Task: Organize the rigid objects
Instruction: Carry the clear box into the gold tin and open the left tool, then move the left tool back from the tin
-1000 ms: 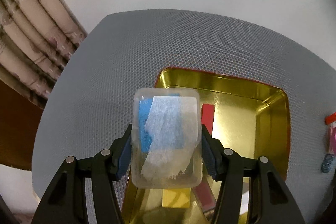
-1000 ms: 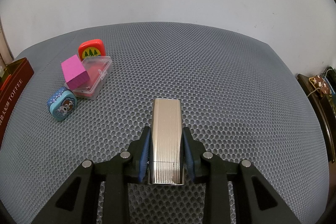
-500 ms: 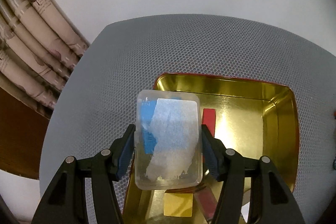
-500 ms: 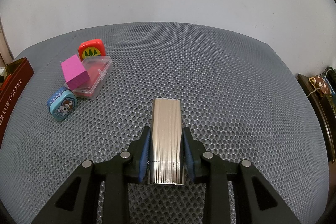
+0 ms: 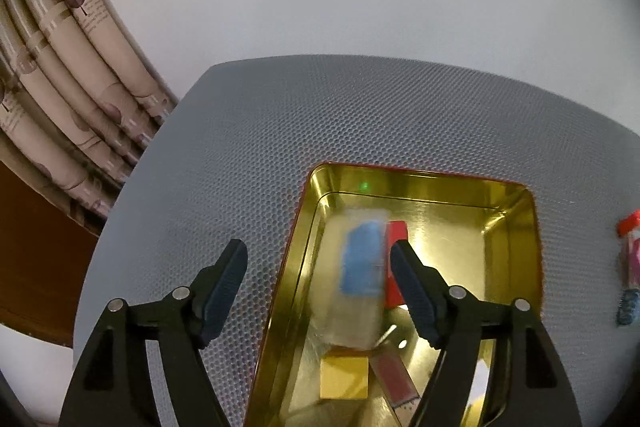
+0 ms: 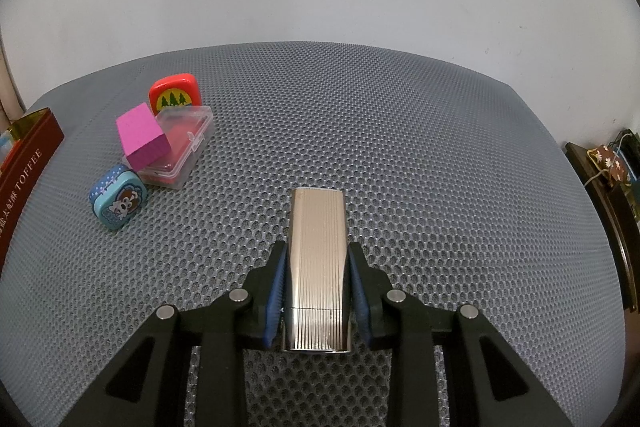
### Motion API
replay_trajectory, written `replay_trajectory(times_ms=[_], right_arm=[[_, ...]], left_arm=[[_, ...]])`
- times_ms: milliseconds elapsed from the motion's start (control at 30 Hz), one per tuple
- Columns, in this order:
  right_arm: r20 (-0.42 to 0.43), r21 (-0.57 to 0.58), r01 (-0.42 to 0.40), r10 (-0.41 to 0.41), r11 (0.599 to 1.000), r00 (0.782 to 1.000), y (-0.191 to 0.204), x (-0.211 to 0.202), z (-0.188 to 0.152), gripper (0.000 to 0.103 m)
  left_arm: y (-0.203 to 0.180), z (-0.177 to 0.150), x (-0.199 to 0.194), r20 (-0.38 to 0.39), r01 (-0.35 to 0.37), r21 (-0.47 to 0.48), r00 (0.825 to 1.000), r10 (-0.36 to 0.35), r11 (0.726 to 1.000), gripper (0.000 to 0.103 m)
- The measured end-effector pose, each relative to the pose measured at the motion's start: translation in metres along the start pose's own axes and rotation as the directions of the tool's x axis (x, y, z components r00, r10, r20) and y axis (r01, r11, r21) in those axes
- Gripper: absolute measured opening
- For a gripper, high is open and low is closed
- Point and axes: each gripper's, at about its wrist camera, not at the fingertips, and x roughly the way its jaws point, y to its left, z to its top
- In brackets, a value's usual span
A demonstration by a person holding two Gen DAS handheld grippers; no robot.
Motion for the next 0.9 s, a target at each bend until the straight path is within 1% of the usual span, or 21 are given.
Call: replay_trajectory(times_ms=[67, 100, 233, 267, 300, 333, 367, 533, 600, 667, 700, 733, 833, 900], right_arm=[[0.0, -0.001, 0.001, -0.001, 1.0, 1.0, 0.001, 0.0, 0.0, 0.03], [0.0, -0.001, 0.001, -0.001, 1.0, 1.0, 0.011, -0.004, 0.0, 0.03], [0.0, -0.001, 0.002, -0.002, 1.0, 1.0, 0.011, -0.005, 0.0, 0.03], [0.001, -0.003, 0.003, -0.003, 1.0, 1.0, 0.01, -0.005, 0.0, 0.03], [0.0, -0.004, 0.004, -0.004, 1.0, 1.0, 0.021, 0.008, 0.008, 0.03], [0.0, -0.004, 0.004, -0.004, 1.0, 1.0, 0.042, 0.007, 0.013, 0.03], [0.0, -0.003, 0.004, -0.004, 1.0, 1.0, 0.042, 0.007, 0.013, 0.03], [0.0, -0.006, 0.006, -0.006, 1.0, 1.0, 0.04, 0.007, 0.012, 0.03], [-0.001, -0.009, 0.013, -0.013, 1.0, 1.0, 0.04, 0.006, 0.013, 0.03], [-0.007, -0.003, 0.019, -0.019, 1.0, 1.0, 0.039, 0.005, 0.014, 0.03], [-0.01, 0.002, 0.02, -0.02, 1.0, 1.0, 0.038, 0.005, 0.014, 0.03], [-0.012, 0.009, 0.019, -0.019, 1.0, 1.0, 0.047, -0.001, 0.016, 0.029], [-0.019, 0.022, 0.01, -0.01, 1.0, 1.0, 0.046, -0.005, 0.014, 0.029], [-0.022, 0.019, 0.011, -0.01, 1.0, 1.0, 0.045, -0.007, 0.014, 0.029]], left_arm=[[0.004, -0.002, -0.008, 0.009, 0.014, -0.016, 1.0, -0.014, 1.0, 0.072], [0.006, -0.004, -0.013, 0.017, 0.02, -0.025, 1.0, -0.02, 0.999, 0.072], [0.012, -0.017, -0.033, 0.061, 0.028, -0.043, 0.998, -0.026, 0.999, 0.08], [0.012, -0.023, -0.04, 0.076, 0.02, -0.045, 0.997, -0.016, 0.999, 0.08], [0.012, -0.027, -0.045, 0.085, 0.016, -0.041, 0.996, -0.012, 0.999, 0.08], [0.012, -0.032, -0.049, 0.096, 0.022, -0.034, 0.995, -0.019, 0.999, 0.081], [0.012, -0.039, -0.054, 0.102, 0.028, -0.023, 0.994, -0.025, 0.999, 0.081], [0.01, -0.065, -0.069, 0.102, 0.067, 0.019, 0.992, -0.069, 0.998, 0.083], [0.012, -0.075, -0.071, 0.088, 0.088, 0.017, 0.992, -0.089, 0.996, 0.084], [0.015, -0.084, -0.071, 0.08, 0.094, -0.001, 0.992, -0.094, 0.996, 0.084], [0.016, -0.09, -0.072, 0.079, 0.092, -0.008, 0.993, -0.091, 0.996, 0.084], [0.015, -0.096, -0.075, 0.082, 0.087, -0.014, 0.993, -0.086, 0.996, 0.085], [0.021, -0.112, -0.078, 0.098, 0.062, -0.036, 0.993, -0.058, 0.997, 0.085], [0.023, -0.118, -0.08, 0.107, 0.036, -0.037, 0.994, -0.032, 0.999, 0.088]])
